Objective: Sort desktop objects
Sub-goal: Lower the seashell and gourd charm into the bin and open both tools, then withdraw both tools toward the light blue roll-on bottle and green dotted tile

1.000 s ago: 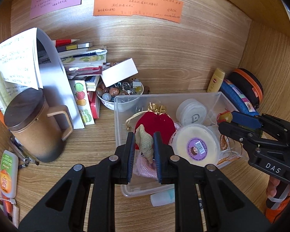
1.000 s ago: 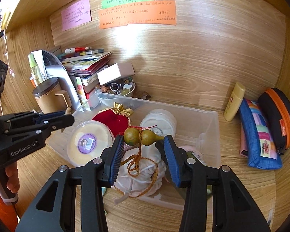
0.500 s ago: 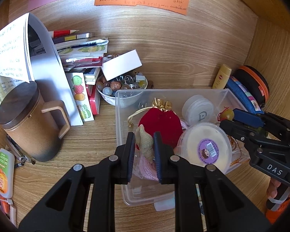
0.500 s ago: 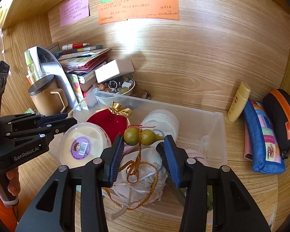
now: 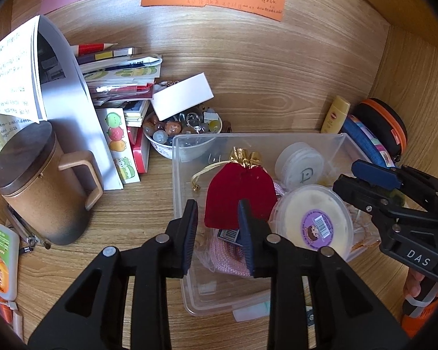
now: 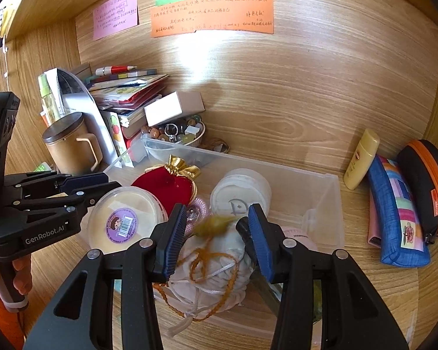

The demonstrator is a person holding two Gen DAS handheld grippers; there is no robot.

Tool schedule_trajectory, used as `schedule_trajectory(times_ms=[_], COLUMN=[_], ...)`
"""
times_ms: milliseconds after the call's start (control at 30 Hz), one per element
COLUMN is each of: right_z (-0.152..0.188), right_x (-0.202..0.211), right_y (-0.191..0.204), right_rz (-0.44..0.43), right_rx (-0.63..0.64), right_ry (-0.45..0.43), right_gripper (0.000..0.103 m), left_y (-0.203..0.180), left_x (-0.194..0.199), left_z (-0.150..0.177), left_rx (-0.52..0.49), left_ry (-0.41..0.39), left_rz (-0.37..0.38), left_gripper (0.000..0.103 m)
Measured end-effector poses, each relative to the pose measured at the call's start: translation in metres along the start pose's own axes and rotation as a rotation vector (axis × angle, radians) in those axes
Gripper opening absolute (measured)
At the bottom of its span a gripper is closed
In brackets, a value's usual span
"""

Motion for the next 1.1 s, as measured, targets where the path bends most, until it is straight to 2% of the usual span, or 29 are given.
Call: schedule_trajectory(times_ms=[133,233,300,400,533,567,667,800,967,1100], right_z=[-0.002,-0.005,-0.006,-0.008,-0.010,-0.010,-0.008,-0.003,0.006,0.014], right_x=[0.005,0.010,0.013,0.020,0.029,0.032,0.039,0.045,0.056,0.065], right_y=[-0.003,-0.002,-0.002,0.000,0.005,0.007,0.012,0.018,0.025,0.028], right_rz=[0.010,0.009,0.021,0.031,0.052,0.063,0.079,0.105,0.110,0.120], right_rx=[-0.010,-0.014,-0.013,-0.008,0.009,0.017,0.038,0.067,0.081,0.084], right_ry=[-0.018,-0.030,-0.038,-0.052,-0.064,-0.070,-0.075,-0.061,-0.053,-0.052], right_gripper=[0.052,0.058,0.067,0.069,0.083,0.084,0.085,0.092,0.093,0.093], left_y=[-0.001,0.000,0.000,0.000,-0.001,0.000,0.001,0.002,0.006,0.008], left_x=[0.003,0.007,0.012,0.019,0.031,0.034,0.043,0.053,0.064,0.069], left_z=[-0.001,-0.003,-0.004,-0.006,-0.008,-0.009,-0.008,-0.005,0.001,0.009], left_rx=[-0.004,-0.001,-0.003,-0.005,-0.015,-0.016,-0.016,-0.023,-0.012,0.002], left_ry=[-0.009,-0.022,-0.034,-0.061,-0.097,-0.111,-0.143,-0.165,-0.165,-0.145], left_rz=[-0.001,-0.002,-0.006,-0.024,-0.031,-0.036,-0.052,-0.072,-0.101,-0.079], left_gripper=[0.030,0.036,0.043,0.054,0.057,0.059,0.073,0.077,0.090,0.094])
Point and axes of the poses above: each gripper's, at about its wrist camera, not at the fingertips, and x roughly against the way its jaws point, y to its left, z to its underside, the point moved 8 cm from there along -x, roughly the way its jaws point, and after that the axes turned 11 degrees about -z, right-handed, at the moved point
